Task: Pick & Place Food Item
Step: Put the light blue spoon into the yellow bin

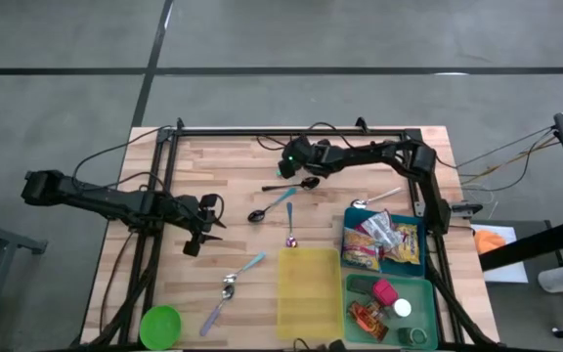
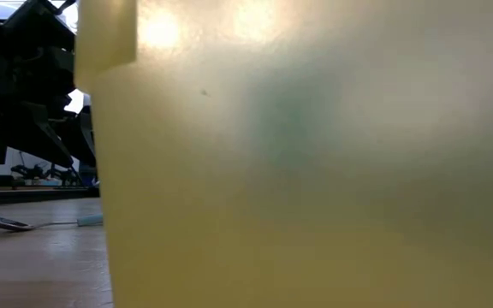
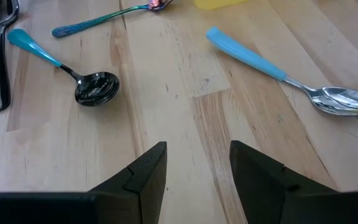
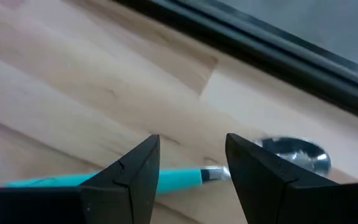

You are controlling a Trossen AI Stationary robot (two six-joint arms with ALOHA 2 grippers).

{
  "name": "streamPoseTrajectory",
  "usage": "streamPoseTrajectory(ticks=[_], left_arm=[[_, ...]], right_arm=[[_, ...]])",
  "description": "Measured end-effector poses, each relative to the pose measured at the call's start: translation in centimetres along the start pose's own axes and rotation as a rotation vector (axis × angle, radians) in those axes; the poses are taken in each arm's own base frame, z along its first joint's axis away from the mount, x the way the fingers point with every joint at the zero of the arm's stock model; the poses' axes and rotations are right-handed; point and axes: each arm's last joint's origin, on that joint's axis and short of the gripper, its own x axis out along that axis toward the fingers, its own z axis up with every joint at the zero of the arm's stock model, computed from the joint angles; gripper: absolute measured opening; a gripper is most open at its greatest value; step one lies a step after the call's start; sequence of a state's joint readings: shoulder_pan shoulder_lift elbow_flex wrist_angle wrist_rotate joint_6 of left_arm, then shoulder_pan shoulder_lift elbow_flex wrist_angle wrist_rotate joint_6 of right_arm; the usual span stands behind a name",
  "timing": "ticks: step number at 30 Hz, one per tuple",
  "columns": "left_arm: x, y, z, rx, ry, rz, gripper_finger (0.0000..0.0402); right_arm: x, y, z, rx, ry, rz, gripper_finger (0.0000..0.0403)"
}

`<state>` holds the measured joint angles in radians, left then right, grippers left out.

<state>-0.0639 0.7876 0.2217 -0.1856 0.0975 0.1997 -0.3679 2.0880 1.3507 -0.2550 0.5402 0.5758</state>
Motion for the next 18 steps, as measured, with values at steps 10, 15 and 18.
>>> streamPoseTrajectory(ticks=[10, 15, 18], left_arm=[[0.0, 0.0, 0.0, 0.002, 0.000, 0.000, 0.0174], [0.0, 0.0, 0.0, 0.002, 0.000, 0.000, 0.0174], [0.0, 0.0, 0.0, 0.002, 0.000, 0.000, 0.0174]], right_arm=[[1.1, -1.7, 1.0, 0.102, 0.172, 0.142, 0.0182], [0.8, -1.9, 1.4, 0.096, 0.217, 0.140, 0.0182], [0.7, -2.0, 1.3, 0.089, 0.246, 0.132, 0.0182]])
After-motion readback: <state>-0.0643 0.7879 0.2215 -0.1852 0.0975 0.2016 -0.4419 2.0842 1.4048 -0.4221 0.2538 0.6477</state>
